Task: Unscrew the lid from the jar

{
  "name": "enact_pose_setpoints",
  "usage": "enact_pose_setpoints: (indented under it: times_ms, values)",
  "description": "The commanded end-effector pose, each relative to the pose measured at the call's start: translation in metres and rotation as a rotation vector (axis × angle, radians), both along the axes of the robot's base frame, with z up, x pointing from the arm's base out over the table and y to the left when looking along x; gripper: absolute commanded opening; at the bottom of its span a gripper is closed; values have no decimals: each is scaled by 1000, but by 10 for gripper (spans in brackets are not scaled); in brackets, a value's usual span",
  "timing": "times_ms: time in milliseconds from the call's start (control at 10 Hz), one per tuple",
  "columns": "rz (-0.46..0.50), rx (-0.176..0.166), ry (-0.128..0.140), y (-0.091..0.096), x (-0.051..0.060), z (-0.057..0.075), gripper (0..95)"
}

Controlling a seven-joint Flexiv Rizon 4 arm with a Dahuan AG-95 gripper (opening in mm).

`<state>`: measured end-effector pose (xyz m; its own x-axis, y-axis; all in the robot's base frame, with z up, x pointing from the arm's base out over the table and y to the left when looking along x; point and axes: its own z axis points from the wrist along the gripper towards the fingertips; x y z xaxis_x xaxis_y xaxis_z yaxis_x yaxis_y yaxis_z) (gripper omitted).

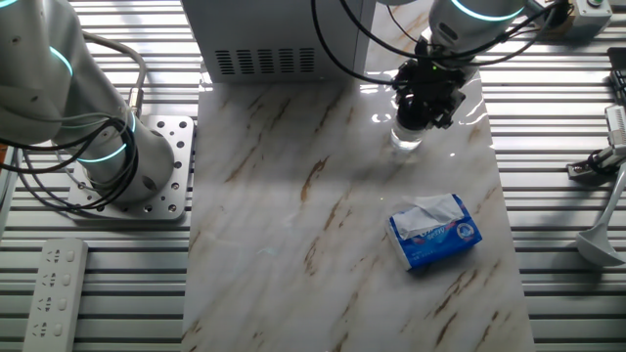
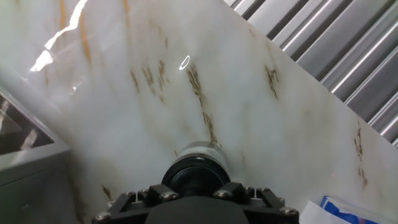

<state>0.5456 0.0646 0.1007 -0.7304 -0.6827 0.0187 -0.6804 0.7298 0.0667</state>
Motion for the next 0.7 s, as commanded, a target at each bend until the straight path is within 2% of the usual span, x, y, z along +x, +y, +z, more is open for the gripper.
enact_pose_setpoints:
  times_ms: [100, 300, 400, 700]
  values:
    - [13, -1, -3, 0, 0, -1, 570]
    - [26, 16, 0, 0, 1, -2, 570]
    - [35, 23, 4, 0, 1, -2, 380]
    - [36, 27, 12, 0, 2, -3, 380]
